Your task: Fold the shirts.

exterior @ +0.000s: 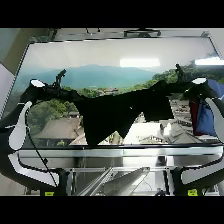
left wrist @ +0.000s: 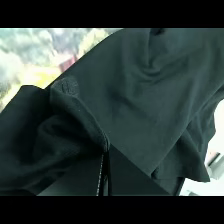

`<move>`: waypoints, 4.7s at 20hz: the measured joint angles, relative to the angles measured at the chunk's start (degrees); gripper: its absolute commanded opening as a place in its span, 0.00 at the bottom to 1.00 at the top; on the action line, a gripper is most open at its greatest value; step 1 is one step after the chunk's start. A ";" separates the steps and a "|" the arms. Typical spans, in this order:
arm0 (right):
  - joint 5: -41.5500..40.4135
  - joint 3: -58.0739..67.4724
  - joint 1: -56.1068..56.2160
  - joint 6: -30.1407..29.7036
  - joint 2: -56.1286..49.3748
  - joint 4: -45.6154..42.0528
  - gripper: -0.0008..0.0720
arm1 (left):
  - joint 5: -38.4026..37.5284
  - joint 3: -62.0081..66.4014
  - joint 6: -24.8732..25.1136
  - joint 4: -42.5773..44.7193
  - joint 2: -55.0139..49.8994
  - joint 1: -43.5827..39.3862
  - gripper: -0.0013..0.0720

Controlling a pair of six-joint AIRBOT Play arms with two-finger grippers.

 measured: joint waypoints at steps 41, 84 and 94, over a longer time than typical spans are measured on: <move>-0.20 9.97 -14.71 -6.84 66.05 15.39 0.04 | -22.23 24.50 4.13 -69.85 41.94 46.16 0.04; 13.20 1.77 -19.98 0.79 -3.21 -20.87 0.65 | -9.16 -19.23 -19.56 6.56 19.21 16.24 0.98; 14.16 1.81 -12.59 -1.07 -7.08 -18.88 0.65 | -3.37 -39.76 -19.34 7.26 23.08 20.72 0.98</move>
